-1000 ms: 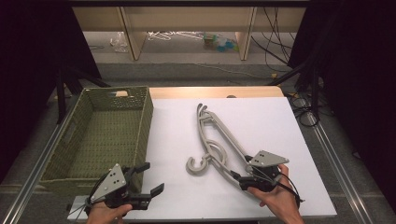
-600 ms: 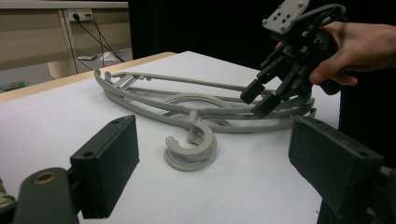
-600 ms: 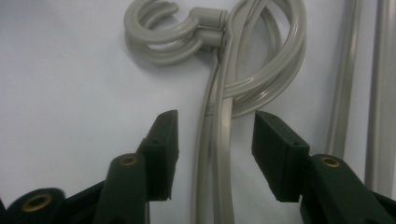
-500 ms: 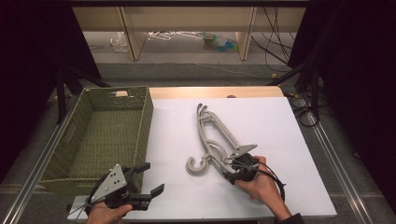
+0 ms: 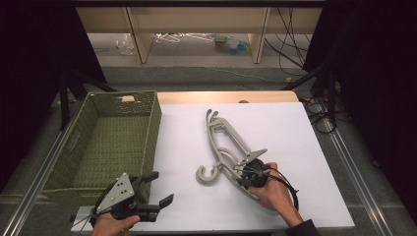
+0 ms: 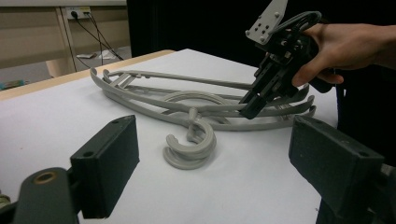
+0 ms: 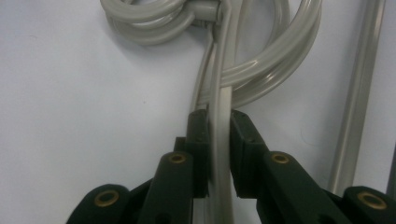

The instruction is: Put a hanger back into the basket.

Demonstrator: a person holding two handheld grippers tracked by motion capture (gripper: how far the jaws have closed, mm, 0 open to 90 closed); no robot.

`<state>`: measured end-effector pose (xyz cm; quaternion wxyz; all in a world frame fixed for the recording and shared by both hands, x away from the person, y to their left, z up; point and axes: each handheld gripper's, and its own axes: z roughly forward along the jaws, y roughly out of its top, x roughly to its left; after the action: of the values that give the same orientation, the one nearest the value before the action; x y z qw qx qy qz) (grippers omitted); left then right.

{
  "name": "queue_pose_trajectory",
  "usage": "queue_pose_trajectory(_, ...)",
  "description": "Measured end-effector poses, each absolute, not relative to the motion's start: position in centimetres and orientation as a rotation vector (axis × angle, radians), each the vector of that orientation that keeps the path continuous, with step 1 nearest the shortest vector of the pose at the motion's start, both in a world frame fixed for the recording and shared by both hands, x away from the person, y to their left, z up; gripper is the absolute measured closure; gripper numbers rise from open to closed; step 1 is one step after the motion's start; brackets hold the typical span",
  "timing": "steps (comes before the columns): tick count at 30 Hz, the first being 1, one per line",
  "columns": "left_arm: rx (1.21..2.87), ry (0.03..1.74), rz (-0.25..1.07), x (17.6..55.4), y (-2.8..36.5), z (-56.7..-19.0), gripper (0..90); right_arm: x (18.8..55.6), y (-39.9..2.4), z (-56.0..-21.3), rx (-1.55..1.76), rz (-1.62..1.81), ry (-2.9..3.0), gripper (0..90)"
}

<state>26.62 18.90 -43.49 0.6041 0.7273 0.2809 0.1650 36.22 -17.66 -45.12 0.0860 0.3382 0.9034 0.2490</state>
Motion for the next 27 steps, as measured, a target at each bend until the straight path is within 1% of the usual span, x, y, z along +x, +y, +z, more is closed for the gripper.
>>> queue_pose_trajectory(2, 1.669, 0.655, 0.369, 26.7, 18.8, -43.6, 15.8, 36.2, -17.6, -44.9, 1.019, 0.745, 2.691, 80.9)
queue_pose_trajectory(9, 1.699, 0.649, 0.394, 26.6, 18.8, -43.5, 15.8, 35.9, -18.0, -43.6, 0.973, 0.753, 2.689, 81.4)
queue_pose_trajectory(11, 1.703, 0.641, 0.406, 26.7, 18.7, -43.4, 16.0, 35.9, -18.4, -43.1, 0.948, 0.758, 2.703, 81.6)
queue_pose_trajectory(14, 1.751, 0.628, 0.483, 26.9, 18.4, -43.2, 16.9, 35.8, -18.9, -42.3, 0.906, 0.792, 2.72, 81.7)
queue_pose_trajectory(17, 1.741, 0.631, 0.476, 27.0, 17.9, -43.1, 17.5, 35.6, -19.2, -41.6, 0.877, 0.802, 2.733, 81.7)
queue_pose_trajectory(19, 1.774, 0.574, 0.516, 27.5, 17.3, -42.7, 20.1, 35.3, -19.7, -40.7, 0.798, 0.843, 2.771, 81.7)
queue_pose_trajectory(21, 1.808, 0.556, 0.534, 27.7, 16.8, -42.5, 25.0, 35.0, -20.1, -40.3, 0.759, 0.874, 2.811, 81.7)
queue_pose_trajectory(24, 1.89, 0.543, 0.564, 28.4, 15.5, -42.2, 26.2, 34.6, -20.6, -39.8, 0.721, 0.881, 2.828, 81.8)
queue_pose_trajectory(25, 1.89, 0.543, 0.564, 28.4, 15.5, -42.2, 26.7, 34.6, -20.6, -39.8, 0.721, 0.881, 2.828, 81.8)
queue_pose_trajectory(27, 1.951, 0.518, 0.583, 29.4, 14.3, -42.1, 28.1, 34.3, -20.8, -39.4, 0.68, 0.895, 2.853, 81.8)
